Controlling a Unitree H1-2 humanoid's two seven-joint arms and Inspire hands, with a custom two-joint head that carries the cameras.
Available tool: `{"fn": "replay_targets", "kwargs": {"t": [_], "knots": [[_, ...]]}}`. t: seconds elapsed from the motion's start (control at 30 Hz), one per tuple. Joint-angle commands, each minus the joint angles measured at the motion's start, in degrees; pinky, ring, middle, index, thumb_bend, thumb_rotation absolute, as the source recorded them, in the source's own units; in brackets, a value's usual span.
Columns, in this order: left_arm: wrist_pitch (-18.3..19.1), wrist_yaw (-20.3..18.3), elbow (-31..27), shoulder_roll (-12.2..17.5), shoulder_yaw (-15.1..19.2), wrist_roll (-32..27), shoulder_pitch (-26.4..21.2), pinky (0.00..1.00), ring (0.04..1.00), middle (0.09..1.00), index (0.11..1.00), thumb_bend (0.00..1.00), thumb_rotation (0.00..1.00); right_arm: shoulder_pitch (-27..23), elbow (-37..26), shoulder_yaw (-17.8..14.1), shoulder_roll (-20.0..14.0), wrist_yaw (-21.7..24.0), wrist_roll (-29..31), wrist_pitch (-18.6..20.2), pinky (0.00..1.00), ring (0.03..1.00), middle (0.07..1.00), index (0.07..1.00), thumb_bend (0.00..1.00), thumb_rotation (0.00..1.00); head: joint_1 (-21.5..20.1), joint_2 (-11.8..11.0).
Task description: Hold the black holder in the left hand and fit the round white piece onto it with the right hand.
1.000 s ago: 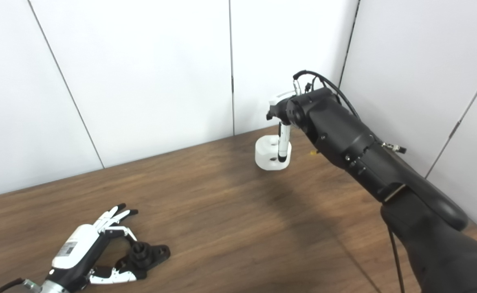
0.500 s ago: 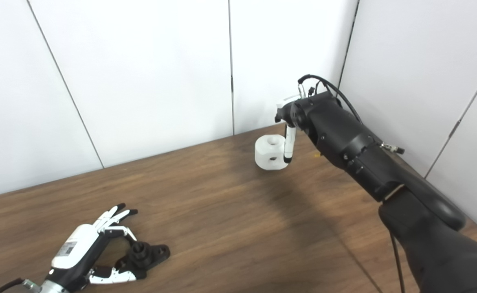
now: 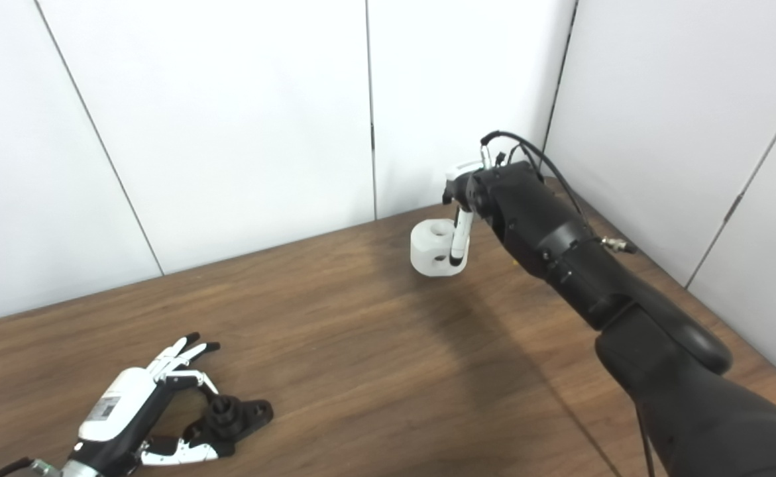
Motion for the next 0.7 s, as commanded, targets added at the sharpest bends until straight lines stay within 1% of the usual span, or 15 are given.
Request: {"fn": "replay_targets", "kwargs": {"t": [0.0,0.17,0.23,0.43,0.67], "knots": [[5.2,-2.9,4.3,2.1,-1.6,3.3,6.3,0.97,1.000,0.918,0.482,0.52,0.06,-3.7,-0.2,-0.5,-0.8,-2.5,0.2,-0.9,0.91,0.973,0.985,0.886,0.93,0.32,0.1,0.1],[5.9,-3.4,3.5,2.0,-1.6,3.1,6.9,0.99,1.000,0.920,0.482,0.52,0.06,-3.7,0.5,-0.6,-0.1,-3.2,1.0,-0.7,0.93,0.981,0.984,0.887,0.94,0.32,0.2,0.4],[5.7,-3.3,3.6,2.0,-1.6,2.9,6.9,0.99,1.000,0.916,0.482,0.52,0.06,-3.7,0.6,-0.6,0.0,-3.4,1.5,-0.8,0.92,0.978,0.985,0.874,0.94,0.31,0.2,0.6],[5.9,-3.2,3.1,2.0,-1.7,3.4,7.0,0.99,1.000,0.913,0.482,0.52,0.06,-3.0,0.0,-0.4,0.3,-2.9,1.6,0.1,0.91,0.970,0.984,0.867,0.94,0.31,0.3,0.9],[6.7,-4.4,1.7,2.3,-1.5,2.6,7.4,0.99,1.000,0.923,0.482,0.52,0.06,-2.1,0.0,-0.2,0.3,-3.1,2.1,0.0,0.92,0.965,0.979,0.858,0.94,0.31,0.3,1.4]]}}
